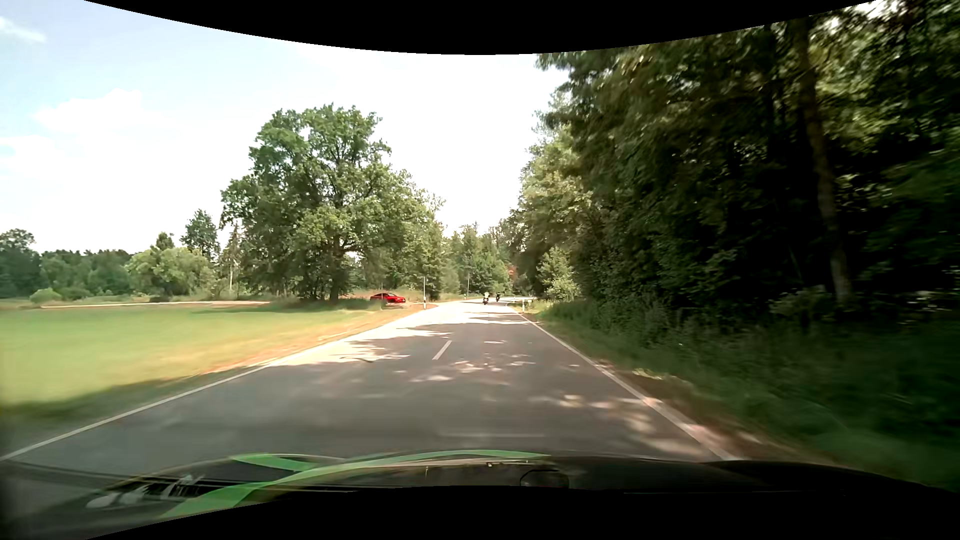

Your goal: Follow the waypoints while adhering to traffic rules and regulations

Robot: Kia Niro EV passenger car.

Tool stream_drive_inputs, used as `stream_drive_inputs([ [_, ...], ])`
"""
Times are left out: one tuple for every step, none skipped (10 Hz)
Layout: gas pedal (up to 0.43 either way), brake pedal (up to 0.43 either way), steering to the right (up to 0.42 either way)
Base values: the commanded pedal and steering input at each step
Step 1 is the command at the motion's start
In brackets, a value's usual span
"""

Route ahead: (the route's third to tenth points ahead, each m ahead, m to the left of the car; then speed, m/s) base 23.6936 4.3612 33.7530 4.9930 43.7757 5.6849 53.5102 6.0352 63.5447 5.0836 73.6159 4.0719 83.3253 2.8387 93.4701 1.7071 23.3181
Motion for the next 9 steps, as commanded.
stream_drive_inputs([
  [0.138, 0.000, -0.015],
  [0.138, 0.000, -0.015],
  [0.138, 0.000, -0.015],
  [0.157, 0.000, -0.014],
  [0.189, 0.000, -0.014],
  [0.209, 0.000, -0.013],
  [0.220, 0.000, -0.011],
  [0.220, 0.000, -0.008],
  [0.197, 0.000, -0.006],
])
